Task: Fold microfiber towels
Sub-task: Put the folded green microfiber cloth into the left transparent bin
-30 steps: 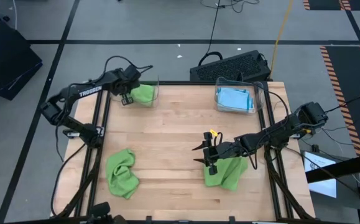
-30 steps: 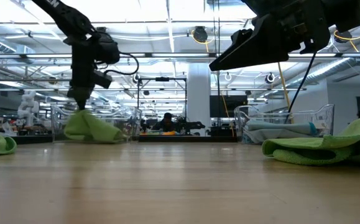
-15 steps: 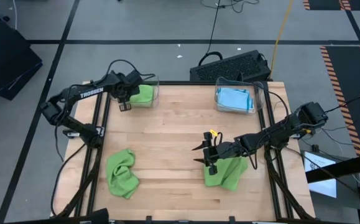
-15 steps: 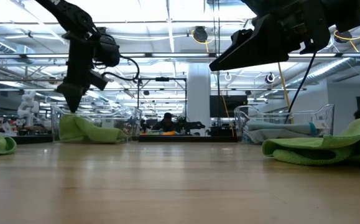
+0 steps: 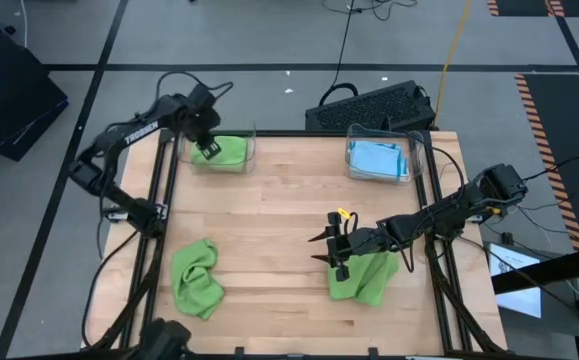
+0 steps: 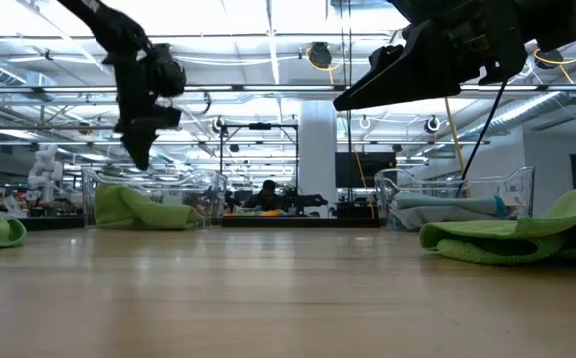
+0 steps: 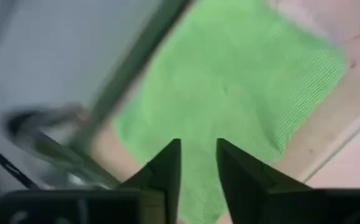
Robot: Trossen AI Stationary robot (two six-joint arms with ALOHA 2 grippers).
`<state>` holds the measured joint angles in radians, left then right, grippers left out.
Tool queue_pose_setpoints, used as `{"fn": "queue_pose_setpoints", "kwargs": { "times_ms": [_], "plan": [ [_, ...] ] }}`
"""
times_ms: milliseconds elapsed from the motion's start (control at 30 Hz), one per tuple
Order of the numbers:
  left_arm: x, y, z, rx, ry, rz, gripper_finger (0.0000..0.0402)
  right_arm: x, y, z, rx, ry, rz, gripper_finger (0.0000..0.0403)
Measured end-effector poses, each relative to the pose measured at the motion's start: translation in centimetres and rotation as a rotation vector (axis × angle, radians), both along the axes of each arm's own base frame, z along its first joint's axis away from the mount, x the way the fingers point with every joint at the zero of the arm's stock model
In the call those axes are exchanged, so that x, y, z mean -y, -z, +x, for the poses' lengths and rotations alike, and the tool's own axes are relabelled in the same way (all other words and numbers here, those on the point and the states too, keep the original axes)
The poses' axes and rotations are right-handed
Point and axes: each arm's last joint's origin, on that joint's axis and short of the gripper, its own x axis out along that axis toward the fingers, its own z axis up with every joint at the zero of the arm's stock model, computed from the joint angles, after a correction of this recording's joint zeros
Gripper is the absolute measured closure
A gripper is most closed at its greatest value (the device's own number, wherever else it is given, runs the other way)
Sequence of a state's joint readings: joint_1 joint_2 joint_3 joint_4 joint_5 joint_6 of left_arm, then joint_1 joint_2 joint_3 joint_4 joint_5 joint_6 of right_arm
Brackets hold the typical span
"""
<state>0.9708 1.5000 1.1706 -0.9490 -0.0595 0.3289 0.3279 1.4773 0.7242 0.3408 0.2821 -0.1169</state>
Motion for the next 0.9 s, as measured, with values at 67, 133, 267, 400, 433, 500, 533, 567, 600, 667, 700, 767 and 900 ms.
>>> {"fn": "queue_pose_setpoints", "kwargs": {
  "times_ms": [67, 133, 267, 400, 433, 500, 533, 567, 600, 667, 700, 767, 900],
  "plan": [
    [-0.7, 1.1, -0.6, -0.022, -0.055, -0.069, 0.0328, 0.0, 0.0, 0.0, 0.0, 0.0, 0.0, 0.0211],
    [-1.3, 2.3, -0.6, -0.047, -0.087, -0.112, 0.0355, 0.0, 0.0, 0.0, 0.0, 0.0, 0.0, 0.0211],
    [-1.8, 4.5, 0.1, -0.078, -0.102, -0.206, 0.0395, 0.0, 0.0, 0.0, -0.001, 0.0, 0.0, 0.0211],
    [-2.1, 6.3, 0.6, -0.106, -0.181, -0.267, 0.0387, 0.0, 0.0, 0.0, -0.001, 0.0, 0.0, 0.0211],
    [-2.2, 6.7, 0.7, -0.109, -0.213, -0.279, 0.0384, 0.0, 0.0, 0.0, -0.001, 0.0, 0.0, 0.0211],
    [-2.3, 7.5, 0.8, -0.122, -0.286, -0.306, 0.0382, 0.0, 0.0, 0.0, -0.001, 0.0, -0.001, 0.0211],
    [-2.4, 7.8, 0.8, -0.13, -0.319, -0.316, 0.0382, 0.0, 0.0, 0.0, -0.001, 0.0, -0.001, 0.0211],
    [-2.4, 8.1, 0.8, -0.136, -0.345, -0.321, 0.0382, 0.0, 0.0, 0.0, -0.001, -0.001, -0.001, 0.0211],
    [-2.5, 8.4, 0.9, -0.144, -0.368, -0.321, 0.0385, 0.0, 0.0, 0.0, -0.002, -0.001, -0.002, 0.0211],
    [-2.6, 8.9, 1.1, -0.166, -0.413, -0.312, 0.0393, 0.0, 0.0, 0.0, -0.003, -0.001, -0.002, 0.0211],
    [-2.6, 9.1, 1.2, -0.172, -0.43, -0.297, 0.0396, 0.0, 0.0, 0.0, -0.005, -0.001, -0.003, 0.0211],
    [-2.8, 9.2, 1.5, -0.165, -0.452, -0.267, 0.0397, 0.0, 0.1, 0.0, -0.01, -0.001, -0.006, 0.0211],
    [-2.9, 8.9, 1.9, -0.127, -0.441, -0.23, 0.0386, 0.0, 0.2, -0.1, -0.019, -0.002, -0.009, 0.0211]
  ]
}}
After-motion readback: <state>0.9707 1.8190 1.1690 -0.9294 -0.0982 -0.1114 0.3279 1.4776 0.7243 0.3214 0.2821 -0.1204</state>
